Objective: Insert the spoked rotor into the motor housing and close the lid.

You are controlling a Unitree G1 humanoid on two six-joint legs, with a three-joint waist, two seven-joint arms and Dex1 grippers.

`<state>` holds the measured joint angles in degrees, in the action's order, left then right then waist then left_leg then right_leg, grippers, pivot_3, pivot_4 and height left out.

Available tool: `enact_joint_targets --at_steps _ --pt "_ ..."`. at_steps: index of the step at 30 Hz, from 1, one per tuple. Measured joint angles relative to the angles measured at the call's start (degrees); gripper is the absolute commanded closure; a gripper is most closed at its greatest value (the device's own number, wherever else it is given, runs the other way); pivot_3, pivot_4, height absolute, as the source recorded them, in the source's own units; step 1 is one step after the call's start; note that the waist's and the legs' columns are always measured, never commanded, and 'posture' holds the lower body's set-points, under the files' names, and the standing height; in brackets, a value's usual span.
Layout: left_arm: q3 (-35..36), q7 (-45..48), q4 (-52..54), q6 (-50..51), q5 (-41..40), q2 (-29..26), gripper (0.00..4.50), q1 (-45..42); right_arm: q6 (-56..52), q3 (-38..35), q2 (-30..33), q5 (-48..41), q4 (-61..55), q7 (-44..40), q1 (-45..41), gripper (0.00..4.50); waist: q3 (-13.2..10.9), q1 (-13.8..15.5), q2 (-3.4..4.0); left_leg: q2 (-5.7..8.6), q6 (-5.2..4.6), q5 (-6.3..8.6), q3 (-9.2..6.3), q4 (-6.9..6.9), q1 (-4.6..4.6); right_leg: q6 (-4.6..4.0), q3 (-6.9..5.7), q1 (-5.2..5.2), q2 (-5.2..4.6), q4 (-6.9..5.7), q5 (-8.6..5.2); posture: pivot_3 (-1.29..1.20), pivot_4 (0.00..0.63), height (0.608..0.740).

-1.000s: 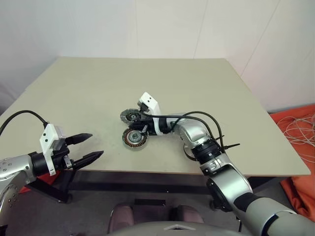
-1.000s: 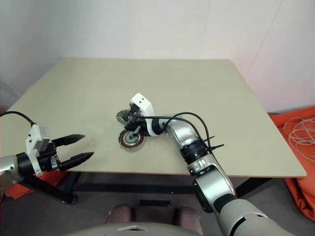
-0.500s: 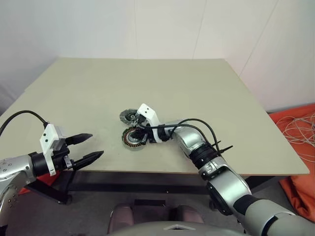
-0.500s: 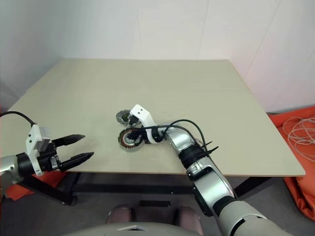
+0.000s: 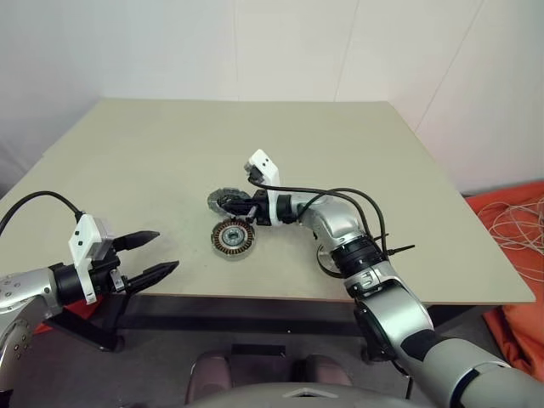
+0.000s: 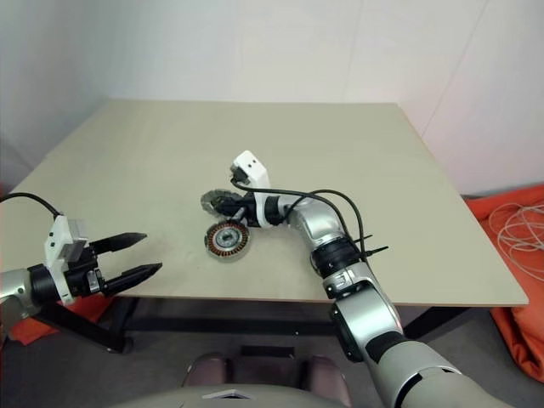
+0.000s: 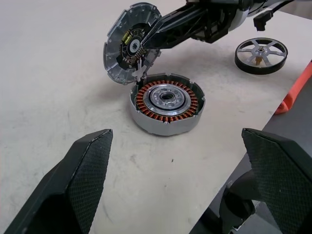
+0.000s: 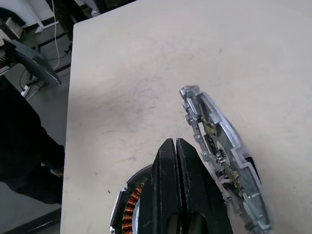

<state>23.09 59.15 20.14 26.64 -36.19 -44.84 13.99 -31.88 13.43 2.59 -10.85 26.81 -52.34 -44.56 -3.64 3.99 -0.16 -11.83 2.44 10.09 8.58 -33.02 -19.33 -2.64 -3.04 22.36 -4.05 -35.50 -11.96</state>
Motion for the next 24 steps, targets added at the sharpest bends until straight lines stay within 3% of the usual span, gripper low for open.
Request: enact_joint_targets --at_steps 8,12,14,24 --pt "0.0 -0.15 -0.03 0.0 0.0 0.0 0.0 -0.12 2.05 7.88 3.32 4.06 -0.08 -3.2 4.96 4.48 0.02 -0.01 -0.02 0.01 0.01 0.03 0.05 0.03 -0.37 -0.02 -0.02 0.32 0.0 -0.01 0.01 0.0 0.0 0.74" --pt "0.0 -0.2 0.0 0.0 -0.01 0.01 0.0 -0.18 5.66 10.4 4.91 6.47 0.75 -4.11 4.48 4.48 0.05 -0.06 0.0 0.01 0.02 0.03 0.05 0.03 -0.04 0.0 -0.02 0.06 0.0 -0.03 0.0 0.0 0.0 0.74" --pt "0.0 -0.21 0.01 0.0 -0.01 0.0 0.0 -0.18 5.69 9.98 4.53 6.46 1.85 -3.82 3.89 4.48 0.02 -0.07 0.05 0.0 0.02 0.03 0.02 0.03 0.28 0.01 -0.01 -0.17 0.0 -0.01 -0.01 0.0 0.0 0.74" --pt "0.01 -0.21 -0.04 -0.03 -0.01 0.0 0.0 -0.05 1.8 1.93 -0.72 0.83 1.13 -2.24 1.81 4.48 -0.06 -0.06 0.0 -0.01 0.03 0.03 -0.07 0.01 0.21 0.02 -0.02 -0.05 0.0 0.07 -0.01 0.0 0.0 0.74"
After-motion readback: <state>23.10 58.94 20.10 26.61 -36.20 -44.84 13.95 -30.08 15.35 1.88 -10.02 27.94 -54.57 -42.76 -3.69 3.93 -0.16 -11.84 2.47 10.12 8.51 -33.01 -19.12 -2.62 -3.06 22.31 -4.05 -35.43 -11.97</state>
